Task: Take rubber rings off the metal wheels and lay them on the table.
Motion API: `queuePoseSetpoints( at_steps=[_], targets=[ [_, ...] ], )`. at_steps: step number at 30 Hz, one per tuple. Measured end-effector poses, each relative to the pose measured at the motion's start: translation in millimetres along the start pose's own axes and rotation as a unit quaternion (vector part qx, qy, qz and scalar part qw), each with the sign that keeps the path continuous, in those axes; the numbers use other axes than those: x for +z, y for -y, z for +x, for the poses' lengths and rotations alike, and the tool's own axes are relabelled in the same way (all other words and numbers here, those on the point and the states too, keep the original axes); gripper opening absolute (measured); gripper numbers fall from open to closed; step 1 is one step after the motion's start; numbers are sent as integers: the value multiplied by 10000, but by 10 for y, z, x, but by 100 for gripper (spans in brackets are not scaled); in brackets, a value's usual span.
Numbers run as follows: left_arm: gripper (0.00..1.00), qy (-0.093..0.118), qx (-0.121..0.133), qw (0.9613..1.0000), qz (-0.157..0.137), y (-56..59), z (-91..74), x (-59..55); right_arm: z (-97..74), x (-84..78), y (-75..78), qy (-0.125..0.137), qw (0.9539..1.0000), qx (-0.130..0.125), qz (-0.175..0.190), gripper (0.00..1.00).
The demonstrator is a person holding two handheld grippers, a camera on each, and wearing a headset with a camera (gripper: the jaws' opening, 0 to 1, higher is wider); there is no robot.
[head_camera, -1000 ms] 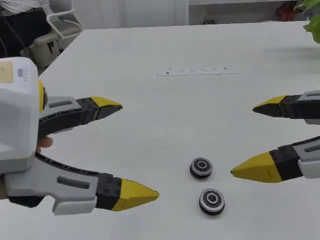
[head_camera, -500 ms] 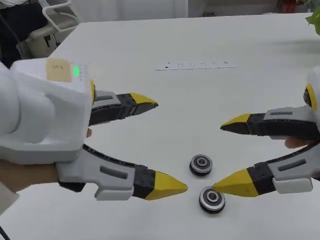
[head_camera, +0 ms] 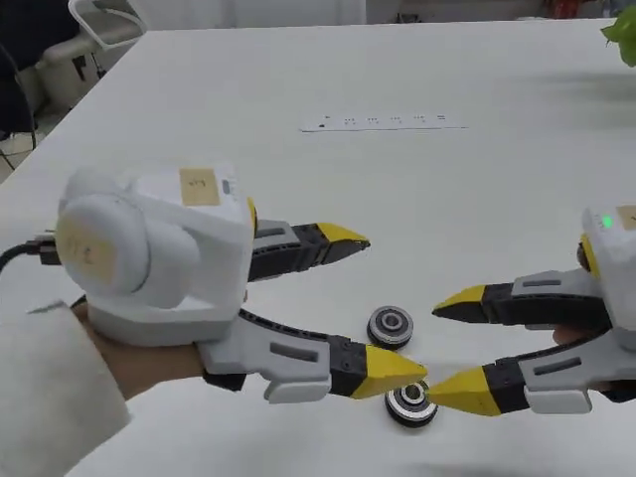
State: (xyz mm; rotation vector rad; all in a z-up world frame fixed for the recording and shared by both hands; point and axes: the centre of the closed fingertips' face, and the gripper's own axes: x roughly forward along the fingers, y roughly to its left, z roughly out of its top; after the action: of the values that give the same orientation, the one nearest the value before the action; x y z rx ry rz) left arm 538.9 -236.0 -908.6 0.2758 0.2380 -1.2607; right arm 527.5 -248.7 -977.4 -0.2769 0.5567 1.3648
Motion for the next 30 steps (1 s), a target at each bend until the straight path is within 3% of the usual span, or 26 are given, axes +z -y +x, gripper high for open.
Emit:
queuePoseSetpoints(
  at_steps=[3, 5, 7, 10, 13, 16, 19, 22, 25, 30],
  targets=[
    [63, 18, 7, 10000, -40, -25, 73, -67, 68, -128, -83, -220, 9996, 174, 4, 47],
    [60, 84, 67, 9996, -272, -42, 112, -92, 95, -194, -85, -343, 9993, 151, 56, 47],
    [59, 101, 61, 9996, -270, -22, 152, -142, 120, -238, -99, -388, 9991, 155, 76, 47],
    [55, -193, -49, 9998, 98, 66, 196, -292, 146, -331, -72, -544, 9983, 190, 11, 43],
    [50, -250, -165, 9995, 34, 148, 252, -379, 149, -327, -76, -485, 9985, 230, 98, 40],
    [50, -472, -320, 9983, 73, 218, 308, -505, 158, -326, -88, -488, 9985, 244, 61, 34],
    [46, -502, -408, 9979, -35, 260, 343, -553, 173, -326, -91, -493, 9984, 255, 76, 33],
    [39, -636, -417, 9970, 122, 275, 374, -616, 187, -353, -76, -546, 9982, 253, -3, 30],
    [34, -657, -444, 9968, 105, 274, 391, -635, 190, -402, -58, -656, 9976, 233, -14, 27],
    [22, -757, -498, 9958, 124, 287, 434, -695, 172, -399, -63, -607, 9979, 236, 32, 23]
  ],
)
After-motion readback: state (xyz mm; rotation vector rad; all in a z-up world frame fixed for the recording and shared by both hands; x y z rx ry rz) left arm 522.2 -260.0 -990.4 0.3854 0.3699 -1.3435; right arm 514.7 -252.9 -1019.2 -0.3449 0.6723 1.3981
